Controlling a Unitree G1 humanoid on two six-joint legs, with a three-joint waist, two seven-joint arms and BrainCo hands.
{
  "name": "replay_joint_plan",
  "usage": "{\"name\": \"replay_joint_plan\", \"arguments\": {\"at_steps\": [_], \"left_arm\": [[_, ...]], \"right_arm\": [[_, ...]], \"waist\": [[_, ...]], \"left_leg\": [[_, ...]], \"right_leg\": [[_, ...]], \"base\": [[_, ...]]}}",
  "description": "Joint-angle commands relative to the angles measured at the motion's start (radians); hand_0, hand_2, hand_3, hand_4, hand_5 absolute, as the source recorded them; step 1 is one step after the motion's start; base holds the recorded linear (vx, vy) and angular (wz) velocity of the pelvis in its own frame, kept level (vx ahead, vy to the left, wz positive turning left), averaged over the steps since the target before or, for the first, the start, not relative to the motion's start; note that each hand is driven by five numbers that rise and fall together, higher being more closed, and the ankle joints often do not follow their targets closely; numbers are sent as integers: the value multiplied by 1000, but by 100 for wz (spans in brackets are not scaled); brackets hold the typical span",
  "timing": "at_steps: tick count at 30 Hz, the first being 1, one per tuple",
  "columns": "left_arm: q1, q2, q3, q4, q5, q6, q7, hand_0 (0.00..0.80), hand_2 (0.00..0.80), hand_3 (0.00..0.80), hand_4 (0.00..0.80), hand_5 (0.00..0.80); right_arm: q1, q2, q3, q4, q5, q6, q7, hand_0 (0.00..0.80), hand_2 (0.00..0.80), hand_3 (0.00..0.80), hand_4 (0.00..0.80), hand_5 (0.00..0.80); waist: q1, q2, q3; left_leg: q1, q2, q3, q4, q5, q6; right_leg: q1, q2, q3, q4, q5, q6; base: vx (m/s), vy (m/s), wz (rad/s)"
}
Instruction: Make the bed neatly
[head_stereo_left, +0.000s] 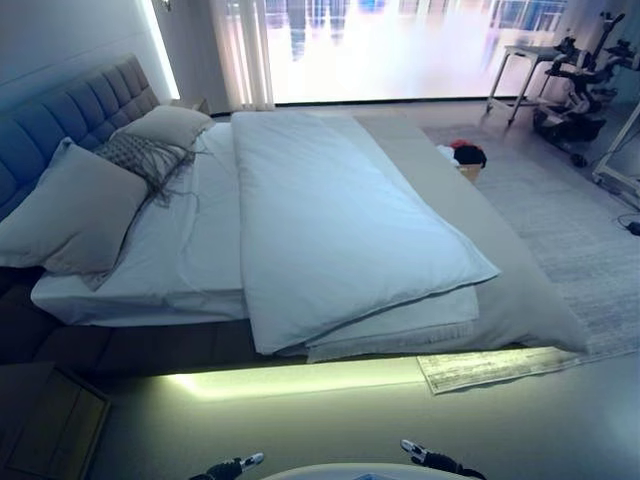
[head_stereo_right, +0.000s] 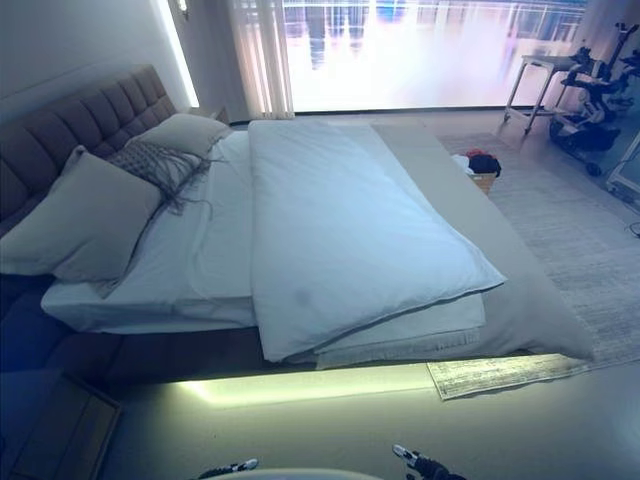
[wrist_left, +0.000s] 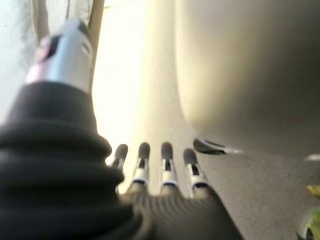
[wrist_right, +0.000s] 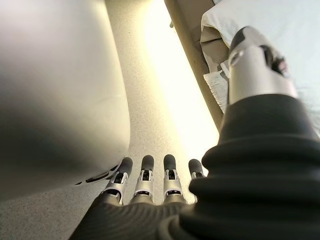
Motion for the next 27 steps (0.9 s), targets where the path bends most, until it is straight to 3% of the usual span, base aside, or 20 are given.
{"name": "replay_joint_plan", "arguments": {"at_steps": [1,5,7,10,13,16,18,22,24,27], "left_arm": [[-78,-45,-19,55,43,1,23,0,0,0,0,0],[-77,-53,-9,42,8,-40,30,0,0,0,0,0],[-80,-57,-4,34,-26,-69,27,0,0,0,0,0],[-84,-60,16,29,-81,-78,22,0,0,0,0,0],[-80,-57,43,33,-113,-88,30,0,0,0,0,0],[-64,-60,61,42,-150,-92,54,0,0,0,0,0],[-53,-59,75,51,-167,-110,77,0,0,0,0,0],[-32,-57,117,67,-150,-139,91,0,0,0,0,0],[-21,-59,130,75,-147,-137,90,0,0,0,0,0],[-12,-56,142,82,-133,-151,105,0,0,0,0,0]], "right_arm": [[-78,49,36,66,32,20,8,0,0,0,0,0],[-77,44,39,57,-4,33,3,0,0,0,0,0],[-75,32,42,49,-11,40,6,0,0,0,0,0],[-73,10,43,41,-56,58,-1,0,0,0,0,0],[-75,-6,34,58,-66,60,-15,0,0,0,0,0],[-74,-14,29,78,-77,59,-2,0,0,0,0,0],[-72,-17,31,81,-72,57,5,0,0,0,0,0],[-63,-17,31,83,-63,42,16,0,0,0,0,0],[-71,-5,34,93,-60,36,9,0,0,0,0,0],[-72,11,16,94,-22,36,10,0,0,0,0,0]], "waist": [[8,-37,64],[3,-55,83],[9,-66,106],[18,-61,142],[25,-34,160],[51,-5,157],[75,-4,155],[102,0,141],[116,-8,122],[127,-16,97]], "left_leg": [[-49,-70,10,56,-10,58],[-97,-50,18,199,-30,47],[-201,-30,4,376,47,31],[-321,-22,-30,507,116,17],[-329,-22,-18,388,163,0],[-329,-9,-15,100,230,-17],[-356,-4,-41,-3,271,-27],[-421,25,-40,-3,299,-43],[-413,23,-29,-3,250,-31],[-354,22,-10,-1,247,-19]], "right_leg": [[63,37,10,39,-114,-1],[57,36,19,72,-126,-24],[61,38,20,89,-135,-49],[67,44,37,118,-153,-69],[90,58,53,128,-179,-63],[143,84,75,97,-198,-46],[187,88,91,81,-222,-42],[261,82,106,87,-303,-37],[292,51,105,87,-315,-19],[324,2,78,103,-321,14]], "base": [[35,-113,0],[49,-126,-4],[37,-137,-9],[67,-51,-17],[199,101,-23],[344,121,-3],[364,91,-32],[396,169,-1],[450,261,-5],[493,316,11]]}}
